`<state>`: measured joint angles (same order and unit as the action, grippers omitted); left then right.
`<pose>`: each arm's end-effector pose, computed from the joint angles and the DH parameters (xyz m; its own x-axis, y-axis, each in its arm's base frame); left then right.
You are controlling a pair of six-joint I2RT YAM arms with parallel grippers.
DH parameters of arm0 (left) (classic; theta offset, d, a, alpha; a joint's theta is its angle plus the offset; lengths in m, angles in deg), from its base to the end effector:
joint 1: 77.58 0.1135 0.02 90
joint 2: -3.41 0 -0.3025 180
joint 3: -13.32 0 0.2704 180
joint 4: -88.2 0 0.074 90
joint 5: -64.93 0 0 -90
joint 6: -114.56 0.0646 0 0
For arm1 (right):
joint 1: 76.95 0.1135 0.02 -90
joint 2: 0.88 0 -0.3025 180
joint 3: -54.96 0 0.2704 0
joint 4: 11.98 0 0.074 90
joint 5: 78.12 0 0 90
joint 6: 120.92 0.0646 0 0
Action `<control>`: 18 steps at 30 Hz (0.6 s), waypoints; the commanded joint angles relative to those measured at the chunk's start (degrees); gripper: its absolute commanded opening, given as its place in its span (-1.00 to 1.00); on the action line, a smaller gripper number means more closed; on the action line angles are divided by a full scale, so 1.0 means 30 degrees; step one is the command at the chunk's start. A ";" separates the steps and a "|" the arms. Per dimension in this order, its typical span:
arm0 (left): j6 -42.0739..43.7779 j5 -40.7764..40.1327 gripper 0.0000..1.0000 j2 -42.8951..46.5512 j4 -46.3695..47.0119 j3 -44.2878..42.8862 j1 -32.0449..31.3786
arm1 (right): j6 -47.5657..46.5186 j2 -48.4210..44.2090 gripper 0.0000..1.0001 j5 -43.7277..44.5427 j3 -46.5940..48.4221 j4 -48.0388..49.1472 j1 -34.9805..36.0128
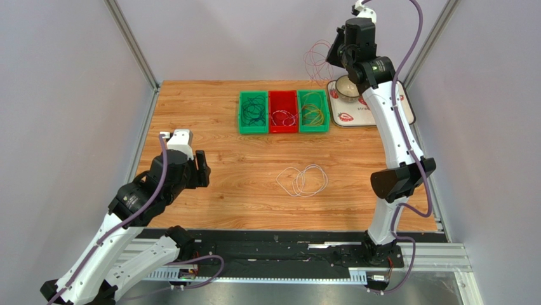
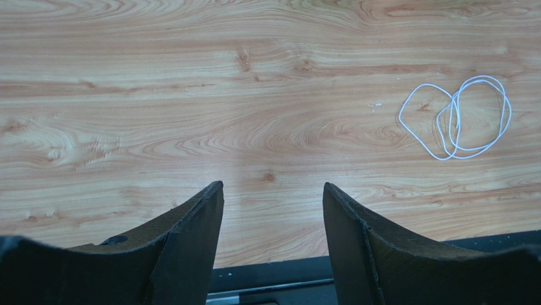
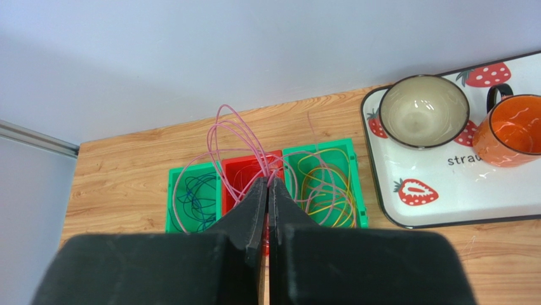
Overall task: Untangle the cables
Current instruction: Place the cable in the bin.
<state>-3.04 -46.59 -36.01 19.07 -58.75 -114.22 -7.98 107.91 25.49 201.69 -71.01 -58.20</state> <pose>0.1119 -0.0537 0.3717 -0.5703 -0.1129 -0.8136 0.0612 0.9819 -0.1792 0.4389 0.1329 0.5169 -0.3545 0.2797 -0.8922 0.0366 0.9576 0.2857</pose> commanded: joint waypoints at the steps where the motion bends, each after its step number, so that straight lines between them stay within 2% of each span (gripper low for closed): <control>1: 0.0438 0.0025 0.35 -0.0044 0.0637 0.0090 0.0114 | -0.0791 0.0239 -1.00 -0.0785 0.0072 0.1488 -0.0416; 18: 0.0322 -0.0151 0.34 -0.0249 0.0578 0.0090 0.0115 | -0.2402 0.1029 -1.00 -0.0844 -0.1686 0.3159 -0.1326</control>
<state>-2.95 -46.61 -36.49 19.33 -58.38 -114.18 -12.73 110.01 23.28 196.38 -65.46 -61.81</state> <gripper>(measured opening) 0.672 0.008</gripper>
